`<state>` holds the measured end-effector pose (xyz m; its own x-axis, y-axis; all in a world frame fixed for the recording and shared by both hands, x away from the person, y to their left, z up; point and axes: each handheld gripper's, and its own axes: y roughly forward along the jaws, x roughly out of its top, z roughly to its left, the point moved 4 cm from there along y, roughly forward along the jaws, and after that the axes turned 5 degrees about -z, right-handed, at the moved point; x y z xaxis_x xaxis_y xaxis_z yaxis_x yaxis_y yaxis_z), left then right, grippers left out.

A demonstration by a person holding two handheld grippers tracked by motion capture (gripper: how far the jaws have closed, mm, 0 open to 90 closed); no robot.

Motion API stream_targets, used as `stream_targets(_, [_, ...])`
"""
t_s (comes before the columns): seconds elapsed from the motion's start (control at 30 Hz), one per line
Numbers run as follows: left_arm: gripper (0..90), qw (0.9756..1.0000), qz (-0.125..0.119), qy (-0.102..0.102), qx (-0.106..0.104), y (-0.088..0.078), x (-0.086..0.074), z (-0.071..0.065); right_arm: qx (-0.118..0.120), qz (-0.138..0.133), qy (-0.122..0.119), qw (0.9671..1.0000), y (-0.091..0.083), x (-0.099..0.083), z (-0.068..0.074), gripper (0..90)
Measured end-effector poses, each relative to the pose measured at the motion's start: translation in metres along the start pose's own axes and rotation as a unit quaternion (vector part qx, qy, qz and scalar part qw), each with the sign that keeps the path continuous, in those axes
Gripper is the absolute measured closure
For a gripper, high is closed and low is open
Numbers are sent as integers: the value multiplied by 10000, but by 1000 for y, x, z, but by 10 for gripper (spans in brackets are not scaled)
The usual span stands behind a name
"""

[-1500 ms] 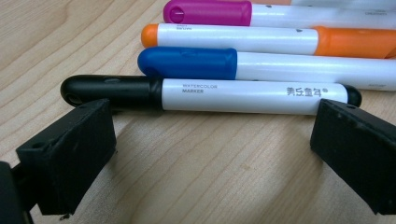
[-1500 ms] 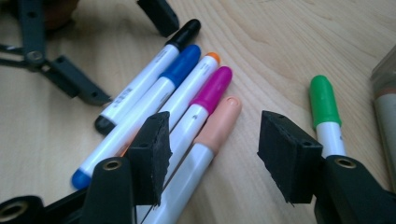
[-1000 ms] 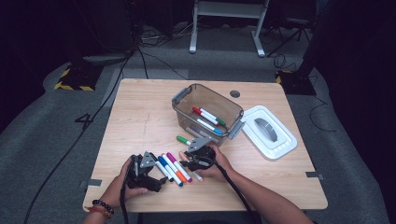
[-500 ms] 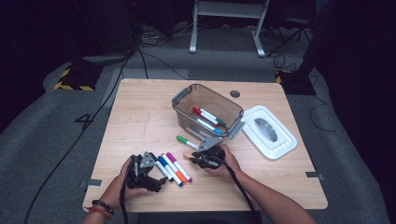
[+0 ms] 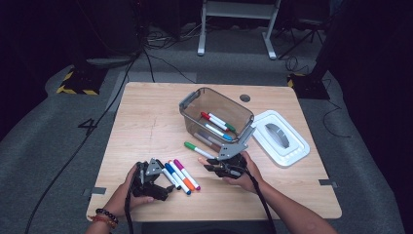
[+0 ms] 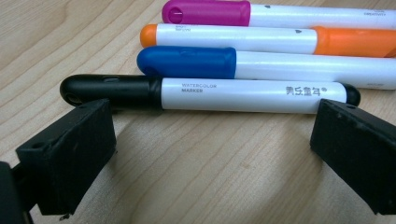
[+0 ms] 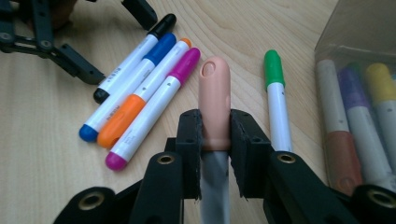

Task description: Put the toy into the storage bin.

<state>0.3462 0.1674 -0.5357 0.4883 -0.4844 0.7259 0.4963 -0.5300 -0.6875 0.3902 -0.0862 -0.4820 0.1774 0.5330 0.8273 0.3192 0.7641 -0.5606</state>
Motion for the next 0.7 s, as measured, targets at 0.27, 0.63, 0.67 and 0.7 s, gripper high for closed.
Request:
stream_targets(0.27, [4, 10000, 4, 4, -8, 0, 0, 0, 41, -246, -28, 9997, -27, 6, 5, 746])
stream_targets(0.63, [5, 10000, -14, -12, 15, 0, 0, 0, -7, -568, -49, 9984, -65, 24, 8, 746])
stream_targets(0.67, [5, 10000, -14, -13, 16, 0, 0, 0, -17, -591, -45, 9982, -68, 25, 8, 746])
stream_targets(0.7, [5, 10000, -13, -12, 15, 0, 0, 0, -19, -608, -26, 9981, -71, 27, 8, 746])
